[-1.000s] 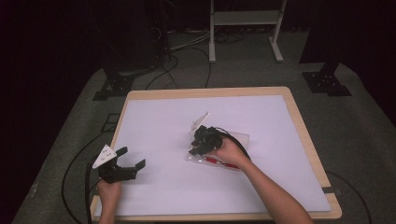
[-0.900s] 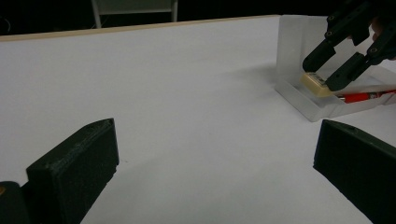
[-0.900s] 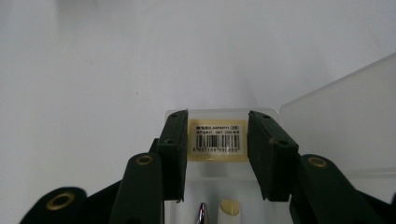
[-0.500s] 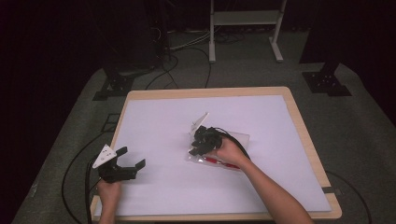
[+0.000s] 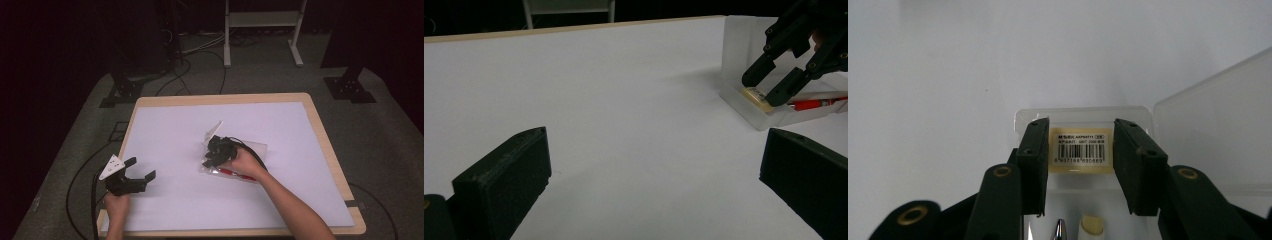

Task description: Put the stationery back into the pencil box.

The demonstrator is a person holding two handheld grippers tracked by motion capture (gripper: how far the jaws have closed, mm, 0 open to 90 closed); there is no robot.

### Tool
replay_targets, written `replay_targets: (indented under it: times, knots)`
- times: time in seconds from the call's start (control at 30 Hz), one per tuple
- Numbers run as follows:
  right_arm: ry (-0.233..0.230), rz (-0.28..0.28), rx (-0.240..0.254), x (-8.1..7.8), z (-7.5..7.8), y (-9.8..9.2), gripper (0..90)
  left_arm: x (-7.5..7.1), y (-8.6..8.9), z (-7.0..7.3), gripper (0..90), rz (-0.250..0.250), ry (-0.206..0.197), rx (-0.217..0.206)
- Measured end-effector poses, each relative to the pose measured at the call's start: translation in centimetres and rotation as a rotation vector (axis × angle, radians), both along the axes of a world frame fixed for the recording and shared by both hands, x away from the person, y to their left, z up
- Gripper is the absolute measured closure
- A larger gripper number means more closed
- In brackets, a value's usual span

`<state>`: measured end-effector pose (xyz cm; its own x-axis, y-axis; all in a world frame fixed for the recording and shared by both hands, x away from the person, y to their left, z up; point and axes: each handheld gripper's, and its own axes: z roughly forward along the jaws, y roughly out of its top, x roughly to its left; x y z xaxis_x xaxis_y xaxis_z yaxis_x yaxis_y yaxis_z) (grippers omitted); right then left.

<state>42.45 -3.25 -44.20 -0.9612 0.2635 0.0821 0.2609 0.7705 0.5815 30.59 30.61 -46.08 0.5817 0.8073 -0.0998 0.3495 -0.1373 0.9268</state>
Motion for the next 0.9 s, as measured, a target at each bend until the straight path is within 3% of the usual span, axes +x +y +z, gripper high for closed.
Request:
replay_targets:
  times: [0.57,0.9]
  knots:
    - [0.011,0.001,-0.007,0.18,-0.40,0.11,57.8,-0.06,-0.01,0.00,0.0,0.001,-0.004,0.001]
    - [0.008,-0.001,0.021,0.12,0.11,-0.21,55.8,-0.06,-0.02,0.00,0.0,-0.001,-0.004,0.002]
